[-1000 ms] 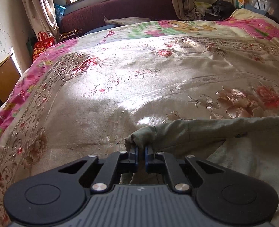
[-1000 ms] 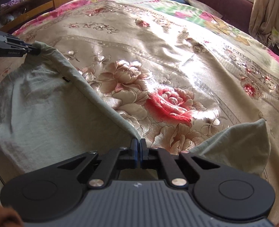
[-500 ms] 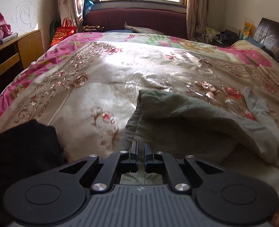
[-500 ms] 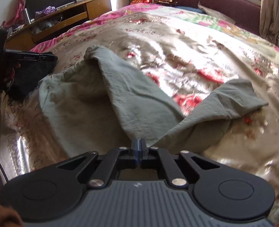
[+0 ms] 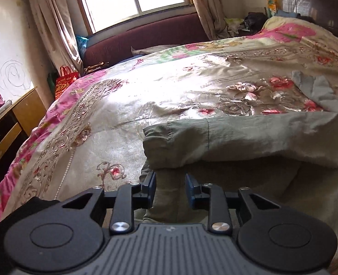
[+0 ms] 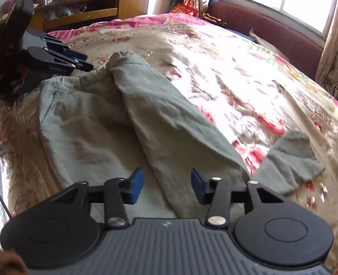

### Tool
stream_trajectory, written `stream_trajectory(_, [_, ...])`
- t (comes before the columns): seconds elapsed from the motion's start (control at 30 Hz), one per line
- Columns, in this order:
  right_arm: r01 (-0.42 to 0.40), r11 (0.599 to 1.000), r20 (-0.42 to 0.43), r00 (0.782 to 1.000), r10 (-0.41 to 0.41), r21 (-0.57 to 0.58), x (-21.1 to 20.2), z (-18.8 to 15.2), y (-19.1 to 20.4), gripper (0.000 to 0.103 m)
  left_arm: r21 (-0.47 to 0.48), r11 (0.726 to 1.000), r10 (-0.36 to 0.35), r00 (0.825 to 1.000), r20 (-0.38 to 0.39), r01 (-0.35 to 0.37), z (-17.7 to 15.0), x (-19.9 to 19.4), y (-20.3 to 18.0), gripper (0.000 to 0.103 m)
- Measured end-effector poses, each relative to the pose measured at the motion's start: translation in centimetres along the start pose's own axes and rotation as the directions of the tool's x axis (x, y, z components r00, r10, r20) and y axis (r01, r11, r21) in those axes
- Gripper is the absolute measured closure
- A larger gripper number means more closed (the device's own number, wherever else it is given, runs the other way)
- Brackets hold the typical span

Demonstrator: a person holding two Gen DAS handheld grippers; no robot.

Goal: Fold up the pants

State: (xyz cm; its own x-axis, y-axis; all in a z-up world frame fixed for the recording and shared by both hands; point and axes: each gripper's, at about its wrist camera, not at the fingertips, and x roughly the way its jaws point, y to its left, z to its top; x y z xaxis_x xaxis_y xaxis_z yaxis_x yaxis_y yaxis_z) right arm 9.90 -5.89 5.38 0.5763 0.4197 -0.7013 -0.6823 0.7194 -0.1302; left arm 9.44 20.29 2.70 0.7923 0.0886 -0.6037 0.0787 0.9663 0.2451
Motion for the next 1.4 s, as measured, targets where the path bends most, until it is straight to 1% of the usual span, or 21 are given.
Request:
stream_trajectory(0.1, [0.008,0.997,0.053,0.999,-0.004,-0.076,3.1,2.3,2.3,0.053,0.016,1.0,-0.026,0.999,-0.027,0.026,-0.5,0.3,-0.4,0.059])
stream_trajectory(0.17, [0.011,0.99,0.078,0.997,0.0,-0.139,5.4,3.6,3.8,0.055,0.026,0.999,-0.033,0.999,-0.037,0.034,-1.2,0.0,-0.6,0.057])
stream_trajectory(0.23, [0.042,0.987,0.098,0.995,-0.027,-0.156,7.3,4.8,4.4,0.06,0.047,0.998,-0.032,0.999,-0.044,0.034,-1.8,-0.2,-0.9,0.057])
stream_trajectory(0.27, [0.054,0.989,0.106,0.994,-0.039,-0.138,7.8,5.4,4.2,0.065,0.07,0.997,-0.023,0.999,-0.039,0.025,-1.9,-0.4,-1.1,0.057])
stream_trajectory(0.3, [0.049,0.994,0.103,0.994,-0.038,-0.099,8.1,6.0,3.7,0.082,0.1,0.995,-0.011,1.0,-0.029,0.014,-2.0,-0.5,-1.4,0.056])
stream_trajectory(0.33, [0.018,0.999,0.092,0.996,-0.014,-0.042,8.2,6.5,2.8,0.092,0.136,0.991,0.001,1.0,-0.013,0.0,-2.0,-0.5,-1.7,0.055])
stream_trajectory(0.4, [-0.04,0.996,0.085,0.996,0.033,0.082,7.8,7.3,0.7,0.094,0.199,0.98,0.022,0.999,0.024,-0.026,-1.9,-0.3,-2.4,0.048])
stream_trajectory(0.43, [-0.05,0.991,0.086,0.995,0.04,0.12,7.5,7.5,-0.2,0.096,0.219,0.975,0.025,0.999,0.035,-0.032,-1.8,0.0,-2.6,0.045])
stream_trajectory(0.53, [-0.114,0.967,0.099,0.991,0.093,0.226,6.1,8.0,-2.4,0.096,0.243,0.969,0.031,0.998,0.06,-0.045,-1.0,1.2,-3.4,0.045])
stream_trajectory(0.67, [-0.166,0.952,0.11,0.984,0.141,0.256,4.7,8.7,-3.0,0.096,0.325,0.939,0.081,0.99,0.114,-0.114,-0.2,2.7,-5.2,0.045])
stream_trajectory(0.77, [-0.207,0.934,0.098,0.978,0.186,0.293,4.7,9.0,-3.2,0.096,0.361,0.92,0.109,0.984,0.138,-0.153,0.2,3.9,-6.4,0.045])
stream_trajectory(0.83, [-0.215,0.929,0.098,0.976,0.194,0.301,4.7,9.0,-3.1,0.096,0.394,0.89,0.176,0.97,0.167,-0.229,0.2,4.9,-7.2,0.047])
stream_trajectory(0.87, [-0.215,0.928,0.099,0.976,0.194,0.303,4.7,9.0,-3.1,0.096,0.39,0.888,0.196,0.967,0.161,-0.244,0.4,5.2,-7.1,0.059])
stream_trajectory(0.9, [-0.214,0.928,0.098,0.976,0.193,0.304,4.6,9.0,-3.2,0.096,0.368,0.898,0.201,0.969,0.14,-0.24,0.7,5.4,-6.6,0.068])
stream_trajectory(0.93, [-0.215,0.928,0.096,0.976,0.195,0.306,4.5,8.9,-3.2,0.096,0.33,0.92,0.188,0.976,0.11,-0.214,1.0,5.4,-5.7,0.076])
stream_trajectory(0.97, [-0.222,0.926,0.094,0.975,0.203,0.304,4.3,8.9,-3.3,0.096,0.291,0.937,0.172,0.98,0.097,-0.193,1.3,5.0,-4.7,0.076])
stream_trajectory(1.0, [-0.229,0.927,0.094,0.973,0.211,0.298,4.0,8.9,-3.2,0.096,0.272,0.942,0.175,0.979,0.105,-0.197,1.5,4.3,-3.9,0.076])
stream_trajectory(1.13, [-0.253,0.943,0.117,0.966,0.232,0.217,2.0,9.4,-1.8,0.099,0.276,0.925,0.222,0.961,0.162,-0.261,2.2,0.5,-1.1,0.076])
stream_trajectory(1.2, [-0.28,0.945,0.142,0.956,0.258,0.17,0.7,9.7,-0.7,0.099,0.28,0.917,0.239,0.954,0.182,-0.284,1.8,-1.7,-0.2,0.076])
stream_trajectory(1.3, [-0.355,0.924,0.141,0.931,0.336,0.14,-0.3,9.5,1.7,0.101,0.269,0.921,0.248,0.956,0.155,-0.282,-0.2,-3.9,0.5,0.077])
stream_trajectory(1.4, [-0.412,0.901,0.077,0.911,0.405,0.135,0.6,7.7,4.5,0.102,0.328,0.901,0.263,0.959,0.11,-0.285,-3.9,-4.3,-0.6,0.077])
